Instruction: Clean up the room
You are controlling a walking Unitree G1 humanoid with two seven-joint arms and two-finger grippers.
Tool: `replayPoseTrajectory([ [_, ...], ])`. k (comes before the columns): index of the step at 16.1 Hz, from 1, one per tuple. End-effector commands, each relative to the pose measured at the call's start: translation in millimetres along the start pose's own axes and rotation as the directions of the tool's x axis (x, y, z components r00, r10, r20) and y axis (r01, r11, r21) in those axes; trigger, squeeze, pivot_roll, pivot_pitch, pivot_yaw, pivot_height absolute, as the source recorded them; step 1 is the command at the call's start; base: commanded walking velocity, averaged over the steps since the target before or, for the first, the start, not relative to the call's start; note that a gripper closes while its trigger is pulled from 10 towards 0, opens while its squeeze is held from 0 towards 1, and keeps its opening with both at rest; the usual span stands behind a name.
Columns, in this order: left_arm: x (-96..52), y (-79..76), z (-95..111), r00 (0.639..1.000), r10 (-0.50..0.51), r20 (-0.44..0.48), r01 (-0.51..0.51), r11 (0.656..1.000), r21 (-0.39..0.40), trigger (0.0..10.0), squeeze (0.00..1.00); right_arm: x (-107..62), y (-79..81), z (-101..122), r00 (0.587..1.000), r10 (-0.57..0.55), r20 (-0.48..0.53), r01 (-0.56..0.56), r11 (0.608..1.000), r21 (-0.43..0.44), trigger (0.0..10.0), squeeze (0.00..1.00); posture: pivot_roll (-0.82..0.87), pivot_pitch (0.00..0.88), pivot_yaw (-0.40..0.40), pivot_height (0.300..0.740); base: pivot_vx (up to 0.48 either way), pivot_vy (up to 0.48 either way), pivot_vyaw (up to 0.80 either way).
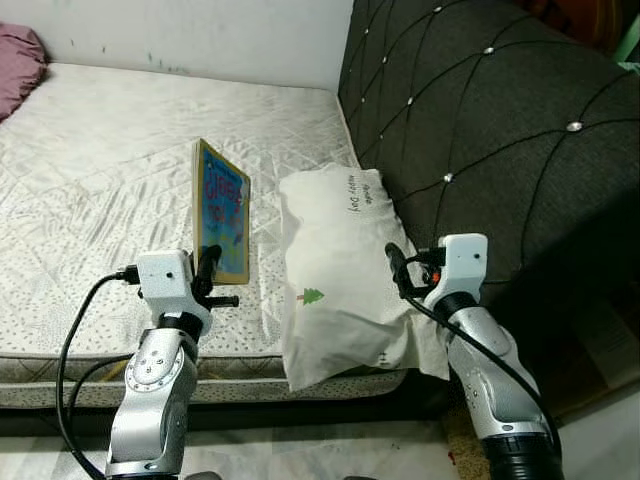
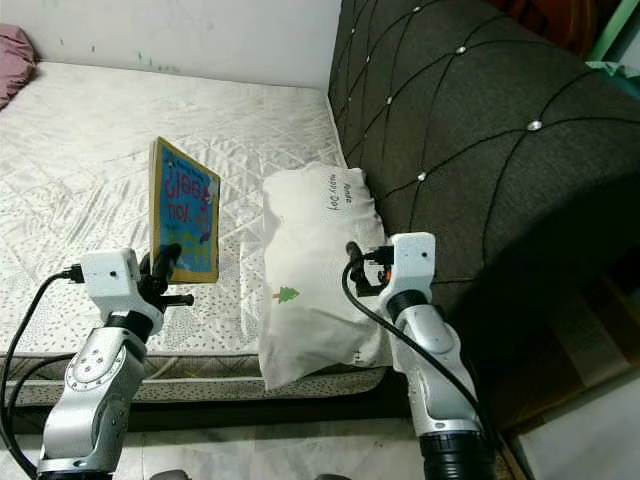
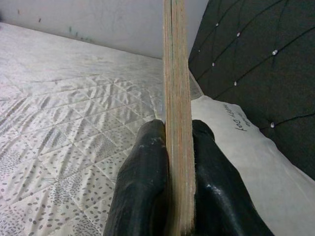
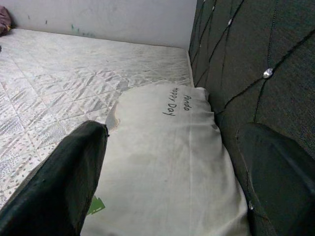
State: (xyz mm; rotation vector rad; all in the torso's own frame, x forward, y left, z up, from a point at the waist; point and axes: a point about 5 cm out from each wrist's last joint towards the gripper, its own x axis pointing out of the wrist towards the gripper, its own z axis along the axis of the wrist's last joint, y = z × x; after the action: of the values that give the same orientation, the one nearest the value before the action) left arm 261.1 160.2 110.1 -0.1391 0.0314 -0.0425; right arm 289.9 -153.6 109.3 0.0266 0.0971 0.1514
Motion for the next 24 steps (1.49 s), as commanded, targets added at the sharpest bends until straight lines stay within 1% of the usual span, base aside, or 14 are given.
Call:
replayPoseTrajectory([
  [1, 4.5, -6.9, 14.4, 0.998, -0.024, 0.059, 0.024, 1.000, -0.003, 10.0, 0.00, 1.7, -4.1, 2.8, 1.000, -0.008, 0.005, 0.008, 1.000, -0.006, 10.0, 0.00, -0.04, 0.000, -0.118, 0.740, 0.000, 0.000, 0.00],
  [3, 6.6, -7.9, 14.6, 0.998, -0.027, 0.057, 0.027, 1.000, -0.007, 10.0, 0.00, 1.9, -3.9, 2.8, 1.000, -0.008, 0.005, 0.008, 1.000, -0.008, 10.0, 0.00, -0.04, 0.000, -0.117, 0.740, 0.000, 0.000, 0.00],
  [6, 7.3, -8.7, 12.9, 0.999, -0.022, 0.038, 0.024, 0.999, -0.039, 10.0, 0.00, 2.0, -4.6, 2.4, 1.000, -0.011, 0.000, 0.011, 1.000, -0.011, 10.0, 0.00, -0.04, 0.000, -0.120, 0.740, 0.000, 0.480, 0.00],
  [14, 8.4, -9.1, 15.5, 0.998, -0.028, 0.052, 0.030, 0.999, -0.026, 10.0, 0.00, 3.2, -5.6, 2.8, 1.000, -0.012, -0.003, 0.012, 1.000, -0.016, 10.0, 0.00, -0.04, 0.008, -0.124, 0.740, 0.000, 0.480, 0.00],
  [19, 9.1, -7.7, 18.0, 0.998, -0.022, 0.062, 0.023, 0.999, -0.026, 10.0, 0.00, 3.5, -6.0, 3.1, 1.000, -0.013, -0.002, 0.013, 1.000, -0.018, 10.0, 0.00, -0.04, 0.003, -0.124, 0.740, 0.000, 0.000, 0.00],
  [24, 8.1, -9.5, 19.5, 0.996, -0.047, 0.080, 0.049, 0.998, -0.032, 10.0, 0.00, 2.7, -5.3, 1.9, 1.000, -0.012, -0.005, 0.012, 1.000, -0.019, 10.0, 0.00, -0.04, 0.000, -0.122, 0.740, 0.000, 0.000, 0.00],
])
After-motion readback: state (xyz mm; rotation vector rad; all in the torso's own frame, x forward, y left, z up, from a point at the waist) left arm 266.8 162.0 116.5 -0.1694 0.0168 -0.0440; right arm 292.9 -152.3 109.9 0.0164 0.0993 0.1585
